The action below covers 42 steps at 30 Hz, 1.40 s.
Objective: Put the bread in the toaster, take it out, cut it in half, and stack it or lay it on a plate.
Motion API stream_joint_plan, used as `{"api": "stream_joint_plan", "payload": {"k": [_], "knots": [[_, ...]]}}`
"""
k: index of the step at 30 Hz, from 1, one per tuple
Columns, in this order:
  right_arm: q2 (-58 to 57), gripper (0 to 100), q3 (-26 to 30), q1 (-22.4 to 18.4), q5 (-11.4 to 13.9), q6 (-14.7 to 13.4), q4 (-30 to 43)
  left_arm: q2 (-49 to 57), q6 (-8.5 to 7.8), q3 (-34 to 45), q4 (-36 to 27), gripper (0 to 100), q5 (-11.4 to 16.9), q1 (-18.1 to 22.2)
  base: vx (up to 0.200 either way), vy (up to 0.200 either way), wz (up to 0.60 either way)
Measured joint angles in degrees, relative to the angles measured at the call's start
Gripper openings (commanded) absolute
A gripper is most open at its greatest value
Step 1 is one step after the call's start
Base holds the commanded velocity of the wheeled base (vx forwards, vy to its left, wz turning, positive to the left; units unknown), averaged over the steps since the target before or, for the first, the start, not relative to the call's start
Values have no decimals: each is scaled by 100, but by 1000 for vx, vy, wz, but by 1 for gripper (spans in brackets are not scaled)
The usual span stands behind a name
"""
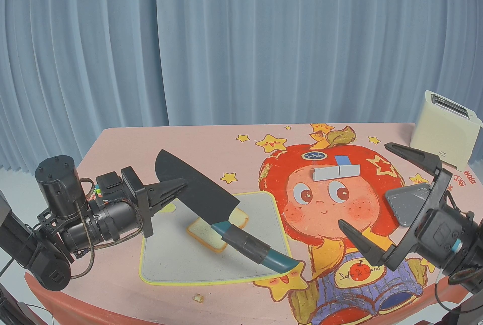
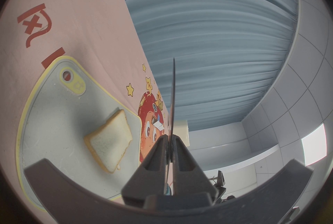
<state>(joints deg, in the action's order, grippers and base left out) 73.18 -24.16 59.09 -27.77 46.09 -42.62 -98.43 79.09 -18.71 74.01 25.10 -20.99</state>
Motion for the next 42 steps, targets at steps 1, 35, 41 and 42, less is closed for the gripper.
{"api": "stream_joint_plan", "payload": {"k": [1,35,41,42], "knots": [[28,100,127,55,-61,141,-289,-9,26,0,50,0,-1,7,0,0,0],[2877,100,1496,411,-479,2970,-4634,-286,516,66,1152,0,-67,187,0,0,0],[2942,100,1245,402,-469,3183,-4636,-289,535,56,1150,0,-72,176,0,0,0],[2975,100,1174,417,-463,3276,-4636,-289,568,55,1150,0,-72,171,0,0,0]]}}
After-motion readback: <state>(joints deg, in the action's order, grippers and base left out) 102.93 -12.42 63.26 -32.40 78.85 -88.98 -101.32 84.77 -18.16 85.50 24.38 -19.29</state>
